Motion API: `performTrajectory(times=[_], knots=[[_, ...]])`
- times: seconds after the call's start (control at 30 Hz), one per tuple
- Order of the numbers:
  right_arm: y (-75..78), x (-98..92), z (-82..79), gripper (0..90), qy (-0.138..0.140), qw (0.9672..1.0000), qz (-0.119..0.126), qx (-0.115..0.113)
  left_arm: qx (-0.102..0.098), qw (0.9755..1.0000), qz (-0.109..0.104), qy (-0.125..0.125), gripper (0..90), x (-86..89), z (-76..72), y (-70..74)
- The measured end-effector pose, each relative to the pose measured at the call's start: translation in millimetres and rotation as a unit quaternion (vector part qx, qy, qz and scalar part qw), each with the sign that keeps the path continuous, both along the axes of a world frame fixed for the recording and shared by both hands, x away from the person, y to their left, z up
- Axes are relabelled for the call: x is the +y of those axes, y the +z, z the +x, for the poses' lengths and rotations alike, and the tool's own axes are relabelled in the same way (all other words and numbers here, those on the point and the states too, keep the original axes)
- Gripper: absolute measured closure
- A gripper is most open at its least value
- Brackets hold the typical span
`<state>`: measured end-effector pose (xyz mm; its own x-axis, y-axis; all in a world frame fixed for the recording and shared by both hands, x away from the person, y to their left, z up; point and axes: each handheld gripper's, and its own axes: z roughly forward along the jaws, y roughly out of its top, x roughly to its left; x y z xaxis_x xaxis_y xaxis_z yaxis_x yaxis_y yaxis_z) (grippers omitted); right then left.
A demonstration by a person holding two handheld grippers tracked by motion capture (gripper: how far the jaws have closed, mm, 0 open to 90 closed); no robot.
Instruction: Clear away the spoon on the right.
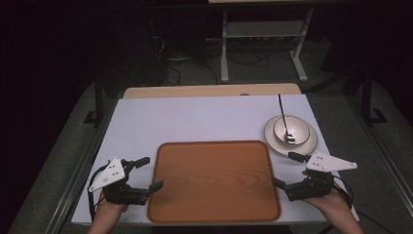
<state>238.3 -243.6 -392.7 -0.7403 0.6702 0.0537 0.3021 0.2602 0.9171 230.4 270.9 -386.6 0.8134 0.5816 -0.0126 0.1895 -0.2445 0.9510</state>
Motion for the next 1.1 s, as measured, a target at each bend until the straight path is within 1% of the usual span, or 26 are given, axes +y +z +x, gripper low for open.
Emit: performTrajectory(times=[0.07, 0.13, 0.3, 0.37, 0.47, 0.7, 0.83, 0.9, 0.97, 1.03, 1.1], knots=[[-0.1, -0.1, 0.2, 0.0, -0.001, 1.0000, 0.002, 0.000, 0.001, 1.0000, 0.001, -0.001, 13.6, -0.4, -0.1, -0.1], [0.2, 0.2, 1.9, 0.0, 0.000, 1.0000, 0.001, -0.001, 0.000, 1.0000, 0.007, -0.004, 13.6, -1.4, -0.7, 0.0], [0.4, 0.3, 6.0, 0.0, -0.003, 1.0000, 0.005, 0.002, 0.001, 1.0000, 0.008, -0.003, 13.6, -0.7, -1.7, 0.2], [0.9, 0.5, 9.7, 0.0, -0.004, 1.0000, 0.007, 0.004, 0.001, 1.0000, 0.002, 0.000, 13.6, 0.4, -1.3, 0.2], [0.7, 0.3, 12.6, 0.0, -0.005, 0.9999, 0.007, 0.006, 0.002, 1.0000, 0.005, -0.001, 13.6, 0.6, -1.2, -0.4], [2.2, 1.2, 18.1, 0.0, -0.010, 0.9999, 0.003, 0.001, 0.002, 1.0000, 0.008, -0.001, 13.6, -1.0, -1.4, -0.2], [4.8, 0.9, 22.0, 0.0, -0.013, 0.9999, 0.010, 0.001, 0.002, 1.0000, 0.007, 0.001, 13.6, 0.0, -1.0, -0.2], [6.4, 0.5, 24.8, 0.0, -0.013, 0.9997, 0.020, 0.005, 0.001, 1.0000, 0.005, 0.001, 13.6, 0.5, -0.7, -0.1], [8.2, 0.5, 28.0, 0.0, -0.016, 0.9996, 0.024, 0.006, 0.001, 1.0000, 0.005, 0.002, 13.6, 0.0, -0.6, -0.2], [9.1, 0.5, 30.0, 0.0, -0.017, 0.9996, 0.023, 0.006, 0.002, 1.0000, 0.006, 0.001, 13.6, -0.6, -0.5, -0.3], [10.2, 0.7, 35.9, 0.0, -0.017, 0.9995, 0.023, 0.011, 0.002, 1.0000, 0.007, 0.000, 13.6, -1.0, -0.5, -0.6]])
